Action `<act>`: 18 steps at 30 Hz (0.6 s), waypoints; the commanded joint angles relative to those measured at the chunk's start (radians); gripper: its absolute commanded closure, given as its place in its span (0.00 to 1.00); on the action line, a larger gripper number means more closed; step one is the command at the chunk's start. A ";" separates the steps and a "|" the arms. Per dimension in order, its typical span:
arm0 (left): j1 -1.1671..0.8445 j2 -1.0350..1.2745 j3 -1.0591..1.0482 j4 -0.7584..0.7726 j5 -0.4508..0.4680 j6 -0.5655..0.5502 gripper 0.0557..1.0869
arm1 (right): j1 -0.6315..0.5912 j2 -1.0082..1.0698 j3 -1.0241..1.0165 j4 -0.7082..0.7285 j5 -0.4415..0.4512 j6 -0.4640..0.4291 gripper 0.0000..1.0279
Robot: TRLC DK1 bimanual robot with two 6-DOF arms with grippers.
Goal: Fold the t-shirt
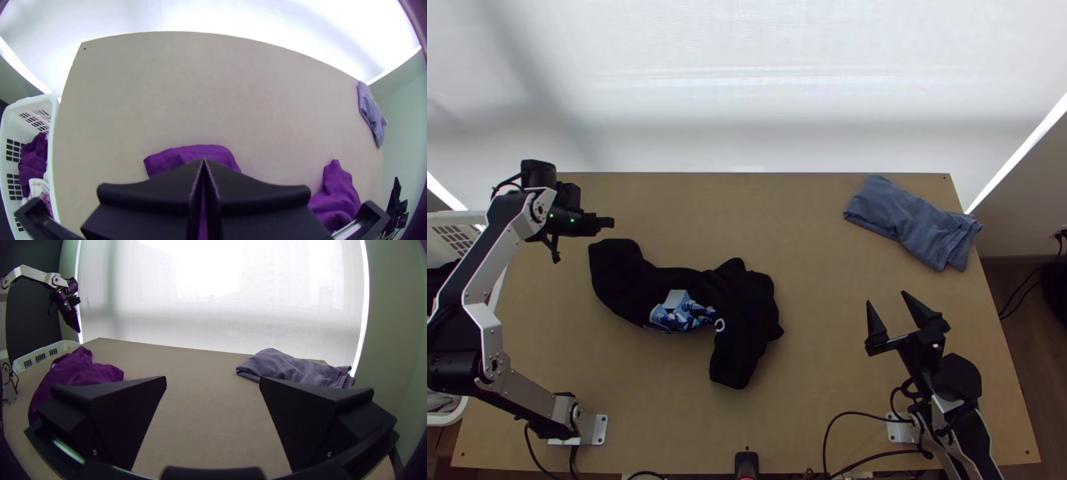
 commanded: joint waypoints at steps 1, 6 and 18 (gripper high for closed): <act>-0.028 -0.001 0.013 -0.058 -0.008 -0.046 0.96 | 0.012 -0.004 -0.010 0.014 0.007 0.004 0.04; -0.060 0.010 0.013 -0.098 -0.016 -0.069 0.96 | 0.039 -0.004 -0.010 0.014 0.005 0.004 0.04; -0.157 0.060 0.108 -0.267 -0.016 -0.068 0.34 | 0.074 -0.004 -0.010 0.014 -0.001 0.079 0.04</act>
